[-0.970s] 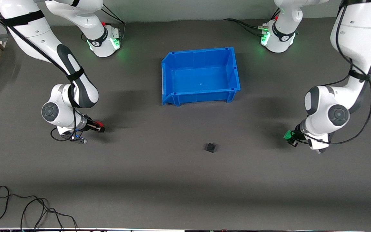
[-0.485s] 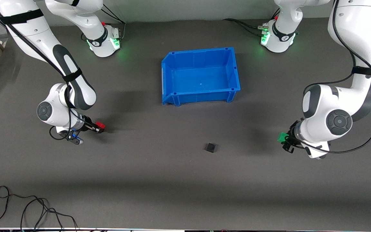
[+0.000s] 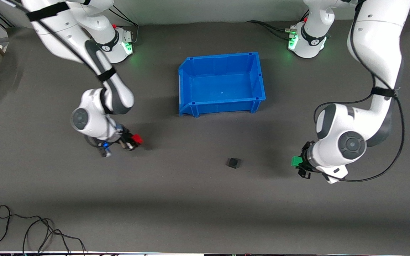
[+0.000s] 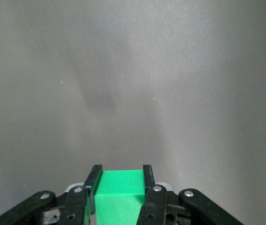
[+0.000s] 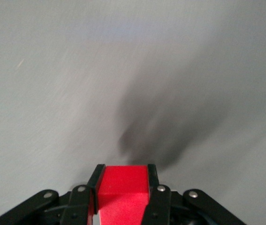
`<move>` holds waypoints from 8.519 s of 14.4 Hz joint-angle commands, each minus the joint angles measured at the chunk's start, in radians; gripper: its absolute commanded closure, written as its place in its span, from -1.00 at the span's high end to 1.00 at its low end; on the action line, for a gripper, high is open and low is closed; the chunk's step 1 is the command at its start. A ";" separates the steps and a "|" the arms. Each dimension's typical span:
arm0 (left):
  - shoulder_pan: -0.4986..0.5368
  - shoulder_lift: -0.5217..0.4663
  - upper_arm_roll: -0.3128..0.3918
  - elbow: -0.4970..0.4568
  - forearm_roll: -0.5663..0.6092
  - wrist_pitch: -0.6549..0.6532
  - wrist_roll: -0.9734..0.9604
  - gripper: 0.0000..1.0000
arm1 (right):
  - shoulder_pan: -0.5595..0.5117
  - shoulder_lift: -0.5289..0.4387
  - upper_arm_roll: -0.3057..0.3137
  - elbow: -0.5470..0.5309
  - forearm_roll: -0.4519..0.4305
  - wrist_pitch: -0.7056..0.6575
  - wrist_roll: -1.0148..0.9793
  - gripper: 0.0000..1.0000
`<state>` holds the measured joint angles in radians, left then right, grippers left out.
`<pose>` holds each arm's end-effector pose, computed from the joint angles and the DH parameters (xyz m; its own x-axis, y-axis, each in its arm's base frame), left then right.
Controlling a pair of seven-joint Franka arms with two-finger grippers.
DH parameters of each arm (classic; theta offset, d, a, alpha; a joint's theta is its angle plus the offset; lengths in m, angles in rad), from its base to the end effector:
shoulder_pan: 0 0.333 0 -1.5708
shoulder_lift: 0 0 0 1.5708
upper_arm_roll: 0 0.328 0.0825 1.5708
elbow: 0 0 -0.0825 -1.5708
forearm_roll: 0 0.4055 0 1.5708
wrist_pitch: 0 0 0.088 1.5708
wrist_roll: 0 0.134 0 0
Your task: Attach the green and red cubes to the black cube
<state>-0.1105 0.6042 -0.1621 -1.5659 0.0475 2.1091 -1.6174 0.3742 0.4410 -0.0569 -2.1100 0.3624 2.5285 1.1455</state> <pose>0.6937 -0.1763 0.2608 0.2221 0.9737 -0.0499 0.9729 -0.2247 -0.0552 0.5643 0.1864 0.1681 0.4292 -0.8856 -0.1776 -0.9019 -0.4308 -0.0317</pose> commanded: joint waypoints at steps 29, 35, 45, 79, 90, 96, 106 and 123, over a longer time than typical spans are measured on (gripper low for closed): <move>-0.259 0.298 0.013 0.202 -0.027 0.241 -0.157 -1.00 | 0.327 0.504 0.002 0.815 -0.043 -0.165 1.094 -1.00; -0.281 0.292 0.012 0.202 -0.029 0.210 -0.184 -1.00 | 0.334 0.510 0.003 0.815 -0.045 -0.165 1.093 -1.00; -0.310 0.287 0.010 0.205 -0.032 0.190 -0.259 -1.00 | 0.333 0.601 0.000 0.938 -0.043 -0.152 1.093 -1.00; -0.253 0.211 0.016 0.231 -0.046 0.116 -0.225 1.00 | 0.328 0.633 -0.003 1.013 -0.040 -0.083 1.071 0.99; 0.023 -0.168 0.019 -0.028 -0.005 -0.178 0.650 1.00 | 0.203 0.219 -0.014 0.995 -0.077 -0.728 0.429 0.99; 0.167 -0.464 0.021 -0.298 -0.011 -0.175 1.261 1.00 | 0.026 -0.006 -0.020 0.987 -0.103 -1.103 0.025 0.99; 0.179 -0.693 0.023 -0.419 -0.014 -0.173 1.585 1.00 | -0.012 -0.168 -0.164 0.903 -0.270 -1.343 -0.685 0.99; 0.232 -0.670 0.023 -0.352 -0.043 -0.239 1.604 1.00 | -0.294 -0.524 0.042 0.375 -0.358 -0.933 -1.055 0.99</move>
<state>0.1113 -0.0645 -0.1337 -1.9331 0.0154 1.8960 -0.0355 0.1012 0.0099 -0.0348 -1.6028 0.0279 1.5127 0.1378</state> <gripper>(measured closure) 0.000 0.000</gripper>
